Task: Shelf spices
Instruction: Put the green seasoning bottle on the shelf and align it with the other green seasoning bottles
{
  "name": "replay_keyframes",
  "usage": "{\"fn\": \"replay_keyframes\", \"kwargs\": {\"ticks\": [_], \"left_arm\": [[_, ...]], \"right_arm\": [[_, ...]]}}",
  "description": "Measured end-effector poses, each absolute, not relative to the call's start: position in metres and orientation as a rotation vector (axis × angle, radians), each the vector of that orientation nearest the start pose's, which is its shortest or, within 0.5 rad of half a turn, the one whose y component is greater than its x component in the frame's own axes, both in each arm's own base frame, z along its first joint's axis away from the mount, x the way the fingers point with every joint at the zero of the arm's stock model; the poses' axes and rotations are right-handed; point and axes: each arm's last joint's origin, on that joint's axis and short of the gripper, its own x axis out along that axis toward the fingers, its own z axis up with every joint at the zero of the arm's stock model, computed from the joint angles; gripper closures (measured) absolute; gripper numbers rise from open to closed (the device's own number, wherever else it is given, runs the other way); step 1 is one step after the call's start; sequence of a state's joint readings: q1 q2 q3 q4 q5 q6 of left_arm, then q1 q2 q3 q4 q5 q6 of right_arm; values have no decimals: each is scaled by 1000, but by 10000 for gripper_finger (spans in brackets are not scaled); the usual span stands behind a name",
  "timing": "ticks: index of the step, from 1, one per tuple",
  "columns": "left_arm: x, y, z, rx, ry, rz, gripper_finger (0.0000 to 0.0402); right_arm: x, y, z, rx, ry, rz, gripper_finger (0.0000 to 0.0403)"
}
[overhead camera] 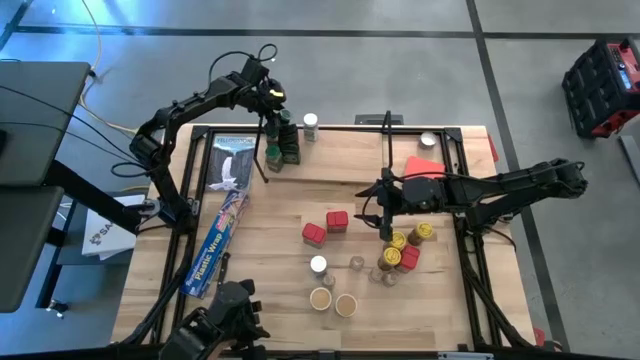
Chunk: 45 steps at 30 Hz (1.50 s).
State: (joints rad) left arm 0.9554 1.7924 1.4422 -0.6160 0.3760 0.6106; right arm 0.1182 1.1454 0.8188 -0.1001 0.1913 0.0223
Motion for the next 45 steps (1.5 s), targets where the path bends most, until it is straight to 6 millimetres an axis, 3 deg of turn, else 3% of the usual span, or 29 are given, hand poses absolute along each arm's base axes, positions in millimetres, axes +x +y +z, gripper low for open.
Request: {"fn": "replay_keyframes", "kwargs": {"ticks": [6,12,21,45], "left_arm": [[229,306,255,-70,888,289,204],[228,305,254,-80,902,294,169],[228,305,254,-79,901,294,187],[219,295,265,-106,957,326,186]], "right_arm": [[249,24,283,-44,420,-77,142],[249,24,283,-43,413,-77,142],[249,24,283,-43,413,-77,142],[249,24,283,-46,413,-77,142]]}}
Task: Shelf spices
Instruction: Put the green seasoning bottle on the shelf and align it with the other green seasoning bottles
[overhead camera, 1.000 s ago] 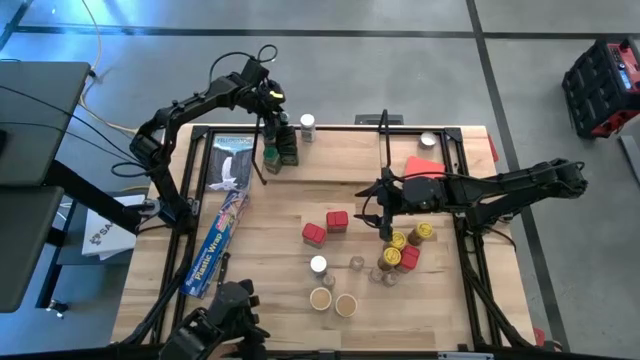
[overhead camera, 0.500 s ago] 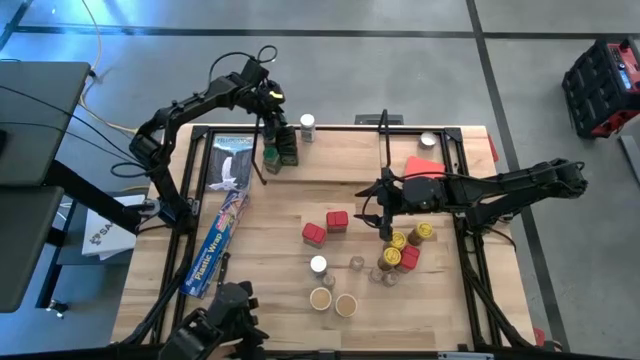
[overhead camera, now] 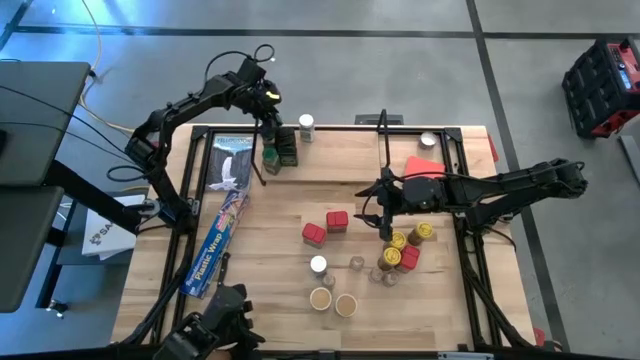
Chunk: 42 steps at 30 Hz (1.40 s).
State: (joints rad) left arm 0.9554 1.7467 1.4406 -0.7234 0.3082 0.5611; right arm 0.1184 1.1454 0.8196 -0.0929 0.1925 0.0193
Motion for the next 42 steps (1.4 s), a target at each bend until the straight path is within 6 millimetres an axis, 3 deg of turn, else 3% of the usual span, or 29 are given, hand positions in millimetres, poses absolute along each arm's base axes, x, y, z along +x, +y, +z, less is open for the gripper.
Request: {"fn": "replay_keyframes", "kwargs": {"ticks": [11,25,34,42], "left_arm": [[217,292,264,-106,988,304,181],[216,291,265,-112,992,313,121],[220,288,282,-82,918,395,121],[241,286,271,-70,911,384,166]], "right_arm": [[249,24,283,-44,413,-77,142],[249,24,283,-44,413,-77,142],[249,24,283,-46,413,-77,142],[249,24,284,-46,410,-77,142]]}}
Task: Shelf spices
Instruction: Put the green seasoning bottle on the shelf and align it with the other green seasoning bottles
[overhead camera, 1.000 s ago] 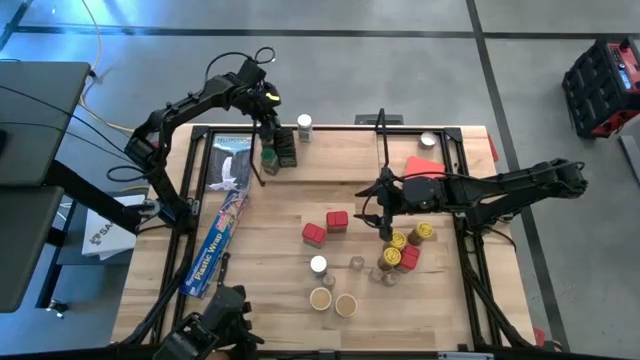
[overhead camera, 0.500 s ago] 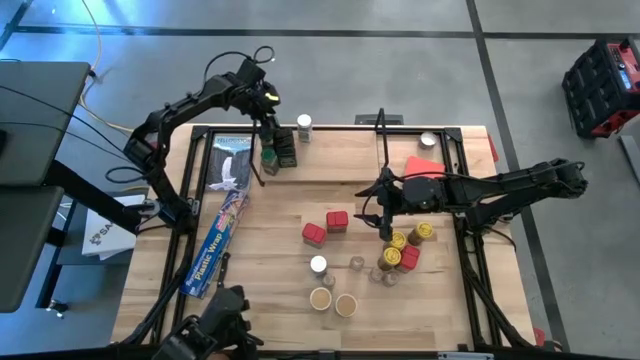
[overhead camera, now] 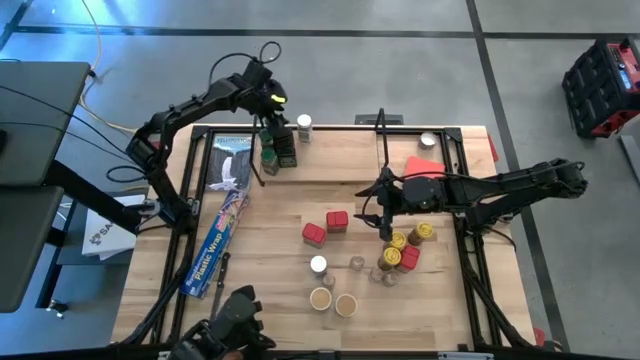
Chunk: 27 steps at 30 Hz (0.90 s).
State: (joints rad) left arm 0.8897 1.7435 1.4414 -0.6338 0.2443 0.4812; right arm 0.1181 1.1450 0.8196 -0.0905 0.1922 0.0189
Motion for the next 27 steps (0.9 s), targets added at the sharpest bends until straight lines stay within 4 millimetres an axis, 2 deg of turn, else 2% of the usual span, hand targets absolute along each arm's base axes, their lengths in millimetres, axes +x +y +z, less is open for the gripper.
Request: {"fn": "replay_keyframes", "kwargs": {"ticks": [5,13,24,27], "left_arm": [[249,285,262,-35,962,412,215],[245,281,257,-26,1073,414,271],[251,276,257,26,1098,419,283],[254,274,263,53,1118,437,283]], "right_arm": [[249,24,284,-47,405,-76,142],[249,24,284,-63,406,-73,142],[249,24,284,-63,406,-73,142],[249,24,284,-63,406,-73,142]]}}
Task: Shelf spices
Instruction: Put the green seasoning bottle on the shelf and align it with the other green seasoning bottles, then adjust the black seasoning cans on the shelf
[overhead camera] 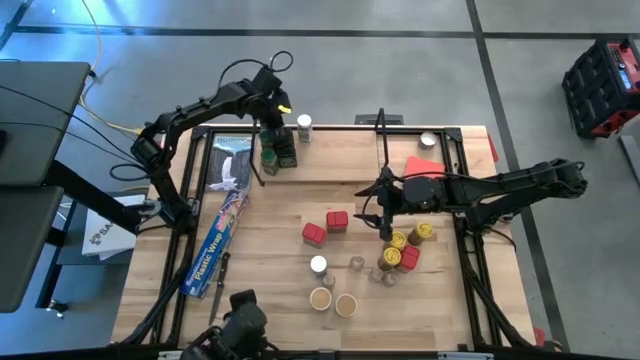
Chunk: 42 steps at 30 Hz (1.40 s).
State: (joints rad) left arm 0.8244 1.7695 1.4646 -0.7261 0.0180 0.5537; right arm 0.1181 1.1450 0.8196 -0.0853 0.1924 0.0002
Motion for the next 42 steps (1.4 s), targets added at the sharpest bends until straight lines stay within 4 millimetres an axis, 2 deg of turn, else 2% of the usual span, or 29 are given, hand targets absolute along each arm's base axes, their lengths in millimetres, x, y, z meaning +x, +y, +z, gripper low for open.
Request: {"fn": "replay_keyframes", "kwargs": {"ticks": [6,11,18,26,29,32,38,42], "left_arm": [[260,270,294,49,1098,449,283],[270,249,310,33,1145,394,289],[300,197,308,41,1239,353,325],[331,122,315,-85,1186,352,374],[343,101,306,-130,1172,349,392],[349,92,283,-173,1207,374,400],[343,101,245,-245,1231,483,401],[340,114,230,-289,1200,529,401]], "right_arm": [[249,24,284,-63,406,-73,142],[249,24,284,-63,406,-73,142],[249,24,284,-72,414,-72,142],[247,24,281,-71,448,-72,142],[247,24,281,-70,447,-73,142],[247,24,281,-70,447,-72,142],[247,24,281,-70,448,-72,142],[247,24,281,-70,448,-72,142]]}}
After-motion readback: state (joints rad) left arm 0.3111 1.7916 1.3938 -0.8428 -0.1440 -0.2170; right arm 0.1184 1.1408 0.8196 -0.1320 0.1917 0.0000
